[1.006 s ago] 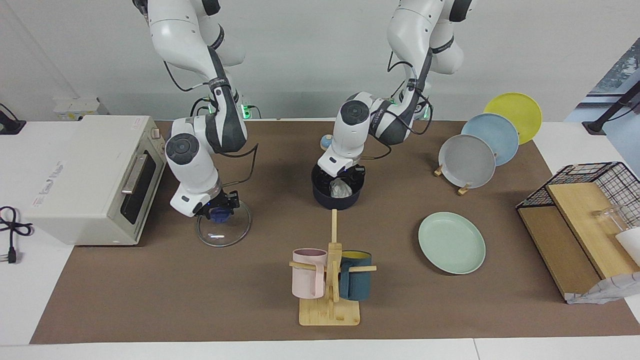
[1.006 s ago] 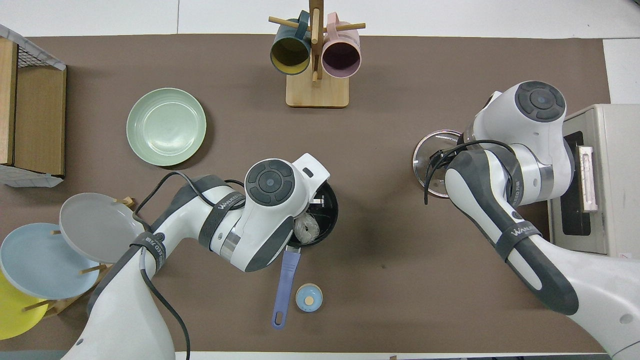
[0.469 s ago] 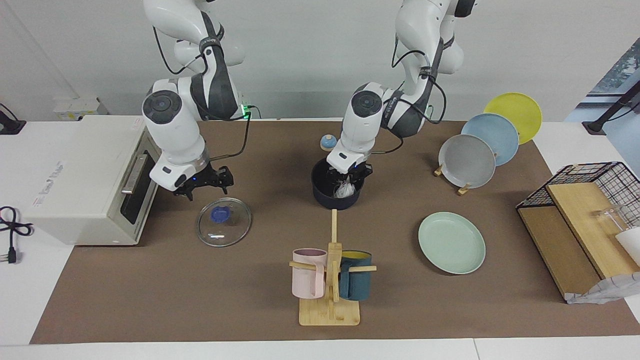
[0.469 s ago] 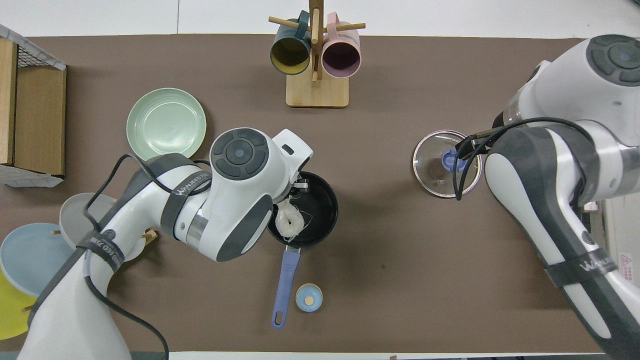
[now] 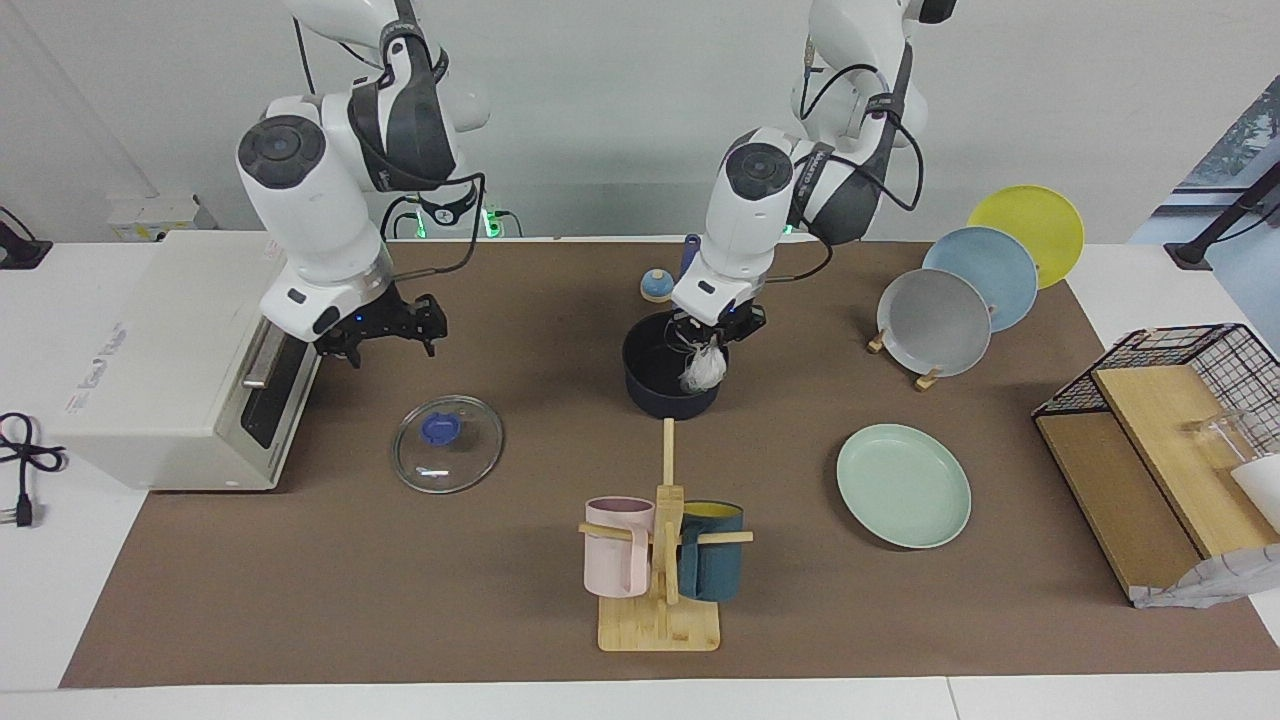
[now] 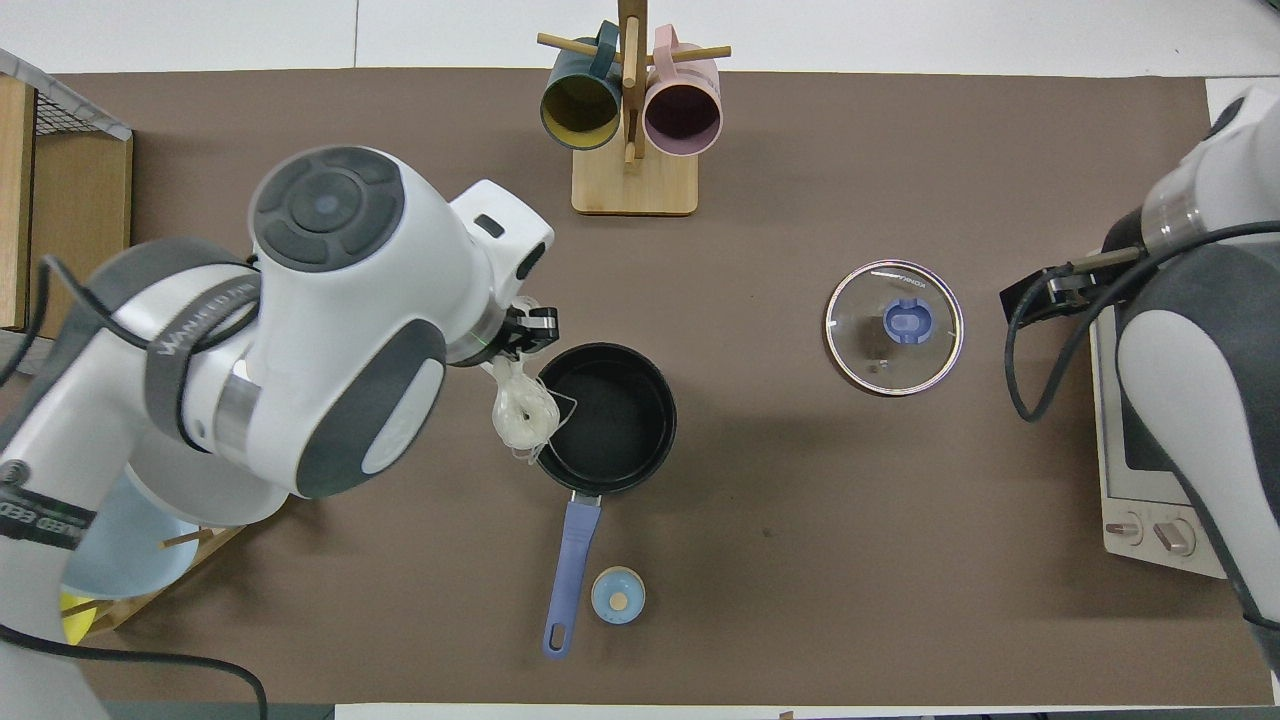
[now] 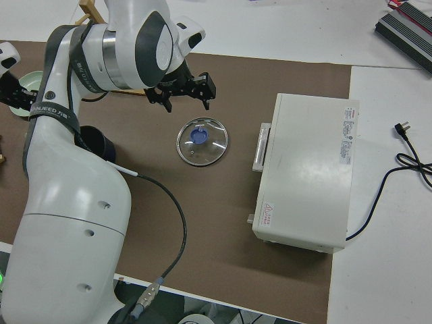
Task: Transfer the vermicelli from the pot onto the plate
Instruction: 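Carry the vermicelli to the green plate while the right gripper withdraws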
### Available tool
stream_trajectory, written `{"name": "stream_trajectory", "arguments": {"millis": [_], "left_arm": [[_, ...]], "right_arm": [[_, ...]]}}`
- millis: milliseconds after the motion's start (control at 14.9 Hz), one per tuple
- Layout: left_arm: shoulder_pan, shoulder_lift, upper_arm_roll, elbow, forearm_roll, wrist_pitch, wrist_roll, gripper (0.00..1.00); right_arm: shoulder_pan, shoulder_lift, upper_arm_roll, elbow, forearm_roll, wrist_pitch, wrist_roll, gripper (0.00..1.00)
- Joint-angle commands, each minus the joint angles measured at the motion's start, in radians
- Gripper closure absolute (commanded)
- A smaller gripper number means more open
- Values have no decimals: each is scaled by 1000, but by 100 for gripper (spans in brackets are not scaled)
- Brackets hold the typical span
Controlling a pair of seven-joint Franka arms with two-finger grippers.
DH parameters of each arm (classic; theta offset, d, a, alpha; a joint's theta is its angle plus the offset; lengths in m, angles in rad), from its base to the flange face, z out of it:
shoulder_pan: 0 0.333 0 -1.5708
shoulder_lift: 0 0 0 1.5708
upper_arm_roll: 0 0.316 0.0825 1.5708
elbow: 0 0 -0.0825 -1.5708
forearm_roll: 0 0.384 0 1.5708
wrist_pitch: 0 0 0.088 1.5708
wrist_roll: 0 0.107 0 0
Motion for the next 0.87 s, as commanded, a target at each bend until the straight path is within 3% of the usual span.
{"name": "stream_trajectory", "arguments": {"millis": [0,268,469,804], "left_arm": [[110,12,-5,69,-33,-54,43,100],[261,26,-4,76,-44,-22,210,100],[322,65,-4,74,-35,95,264,100],[367,206,-2,68,-24,277,337,100]], "right_arm": [[-14,-56,13,-22,-2,-46,37,0],[-17,-58,19,-22,0,-54,66,0],[-25,-49,13,-20,3,-42,66,0],[-20,-24,22,-41,5,55,63,0]]}}
